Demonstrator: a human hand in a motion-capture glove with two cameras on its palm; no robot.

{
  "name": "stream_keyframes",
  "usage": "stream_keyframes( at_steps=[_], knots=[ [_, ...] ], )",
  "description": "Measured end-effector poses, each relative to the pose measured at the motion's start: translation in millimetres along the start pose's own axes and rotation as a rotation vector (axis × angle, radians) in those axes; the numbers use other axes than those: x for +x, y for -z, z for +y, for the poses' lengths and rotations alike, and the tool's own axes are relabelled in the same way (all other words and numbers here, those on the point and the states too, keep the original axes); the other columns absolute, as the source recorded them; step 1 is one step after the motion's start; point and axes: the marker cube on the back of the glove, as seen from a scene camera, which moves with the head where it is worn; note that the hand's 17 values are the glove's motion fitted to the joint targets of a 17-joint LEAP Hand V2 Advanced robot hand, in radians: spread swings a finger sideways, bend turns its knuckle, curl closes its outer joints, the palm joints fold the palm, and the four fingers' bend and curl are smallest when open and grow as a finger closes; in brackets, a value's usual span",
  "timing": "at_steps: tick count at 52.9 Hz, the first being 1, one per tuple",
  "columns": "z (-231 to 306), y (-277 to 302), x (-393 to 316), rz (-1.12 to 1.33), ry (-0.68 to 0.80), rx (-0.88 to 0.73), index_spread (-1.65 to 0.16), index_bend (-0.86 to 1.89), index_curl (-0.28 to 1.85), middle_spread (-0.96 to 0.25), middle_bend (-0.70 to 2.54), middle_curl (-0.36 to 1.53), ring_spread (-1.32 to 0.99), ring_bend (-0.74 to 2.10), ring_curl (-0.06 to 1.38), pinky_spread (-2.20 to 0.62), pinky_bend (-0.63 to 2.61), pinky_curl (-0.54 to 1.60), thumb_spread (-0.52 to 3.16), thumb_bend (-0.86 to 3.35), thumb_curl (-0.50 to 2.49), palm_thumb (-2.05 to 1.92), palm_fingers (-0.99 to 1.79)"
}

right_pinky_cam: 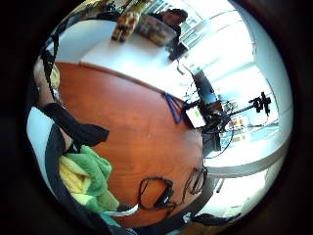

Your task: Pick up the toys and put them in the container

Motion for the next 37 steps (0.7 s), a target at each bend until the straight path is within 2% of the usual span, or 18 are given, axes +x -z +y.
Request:
stream_keyframes(
  at_steps=[4, 9, 16, 29, 37],
  knots=[
    [-17.6, 41.2, -31.3, 0.027, 0.062, 0.052, -0.2, 0.12, 0.0, -0.15, 1.02, 0.37, -0.28, 1.23, 0.44, -0.4, 1.07, 0.44, 1.65, 0.43, 0.19, 0.3, 1.06],
    [-42.8, 88.9, -90.3, 0.023, 0.057, 0.125, -0.19, 0.13, 0.0, -0.15, 1.04, 0.39, -0.29, 1.25, 0.46, -0.4, 1.09, 0.45, 1.65, 0.48, 0.21, 0.31, 1.06],
    [-60.3, 124.7, -185.1, -0.03, 0.214, 0.158, -0.19, 0.14, 0.01, -0.16, 1.06, 0.42, -0.29, 1.26, 0.47, -0.41, 1.1, 0.45, 1.65, 0.55, 0.24, 0.3, 1.05],
    [-54.1, 118.8, -387.6, -0.067, 0.502, 0.11, -0.18, 0.15, 0.02, -0.16, 1.06, 0.47, -0.29, 1.27, 0.5, -0.41, 1.12, 0.46, 1.64, 0.66, 0.27, 0.26, 1.03],
    [-41.3, 93.9, -454.8, -0.051, 0.624, 0.066, -0.18, 0.15, 0.03, -0.15, 1.05, 0.5, -0.29, 1.27, 0.5, -0.4, 1.12, 0.46, 1.64, 0.73, 0.29, 0.23, 1.04]
  ],
)
